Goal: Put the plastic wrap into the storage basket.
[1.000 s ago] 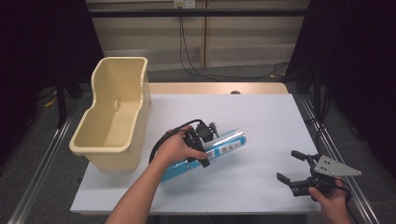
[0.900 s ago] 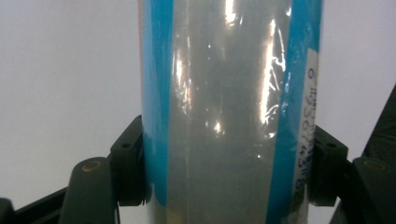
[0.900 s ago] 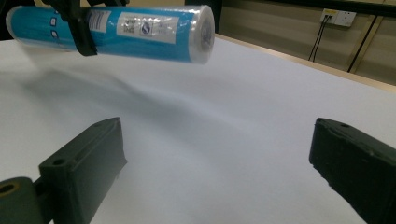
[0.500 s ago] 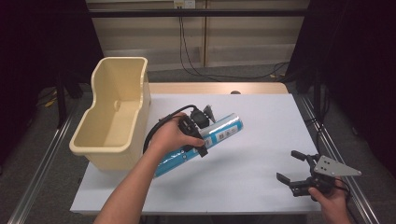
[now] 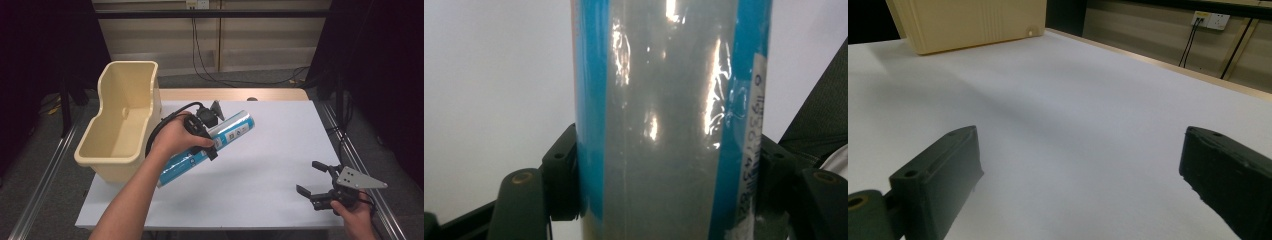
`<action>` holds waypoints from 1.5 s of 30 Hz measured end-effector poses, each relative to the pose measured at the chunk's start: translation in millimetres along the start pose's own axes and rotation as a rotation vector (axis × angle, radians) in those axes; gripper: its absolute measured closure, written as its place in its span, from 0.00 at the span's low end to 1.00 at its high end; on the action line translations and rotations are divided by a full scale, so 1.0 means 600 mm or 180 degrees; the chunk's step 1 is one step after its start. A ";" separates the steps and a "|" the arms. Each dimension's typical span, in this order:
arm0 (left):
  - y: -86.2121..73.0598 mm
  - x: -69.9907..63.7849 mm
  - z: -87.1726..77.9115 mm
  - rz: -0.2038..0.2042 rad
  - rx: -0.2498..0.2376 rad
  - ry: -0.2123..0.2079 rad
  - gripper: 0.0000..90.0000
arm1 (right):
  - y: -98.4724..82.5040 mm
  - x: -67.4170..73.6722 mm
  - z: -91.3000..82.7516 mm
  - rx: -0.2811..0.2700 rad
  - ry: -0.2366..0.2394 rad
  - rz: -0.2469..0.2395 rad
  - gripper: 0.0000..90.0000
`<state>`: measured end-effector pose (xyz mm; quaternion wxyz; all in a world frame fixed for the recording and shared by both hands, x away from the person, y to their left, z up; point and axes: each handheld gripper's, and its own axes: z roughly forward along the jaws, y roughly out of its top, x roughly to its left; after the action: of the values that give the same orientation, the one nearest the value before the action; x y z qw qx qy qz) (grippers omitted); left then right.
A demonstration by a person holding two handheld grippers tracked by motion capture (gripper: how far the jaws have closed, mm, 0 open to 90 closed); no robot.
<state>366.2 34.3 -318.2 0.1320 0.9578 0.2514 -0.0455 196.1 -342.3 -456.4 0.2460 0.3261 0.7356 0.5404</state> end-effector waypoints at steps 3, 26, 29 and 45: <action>-0.002 0.001 -0.011 -0.0083 -0.0034 0.0005 0.36 | 0.000 0.000 0.000 -0.0003 0.0004 0.0003 0.03; -0.042 0.032 -0.097 -0.0512 -0.0137 0.0142 0.36 | 0.000 0.002 0.003 0.0007 0.0008 0.0003 0.03; -0.046 0.037 -0.101 -0.0551 -0.0139 0.0172 0.36 | 0.000 0.003 0.003 0.0004 0.0010 0.0002 0.03; -0.085 0.067 -0.138 -0.0921 -0.0270 0.0265 0.36 | 0.000 0.002 0.004 0.0005 0.0009 0.0000 0.03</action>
<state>377.8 118.6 -256.8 0.1538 0.9061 0.3938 -0.0137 196.7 -339.9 -457.0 0.2447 0.3255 0.7364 0.5402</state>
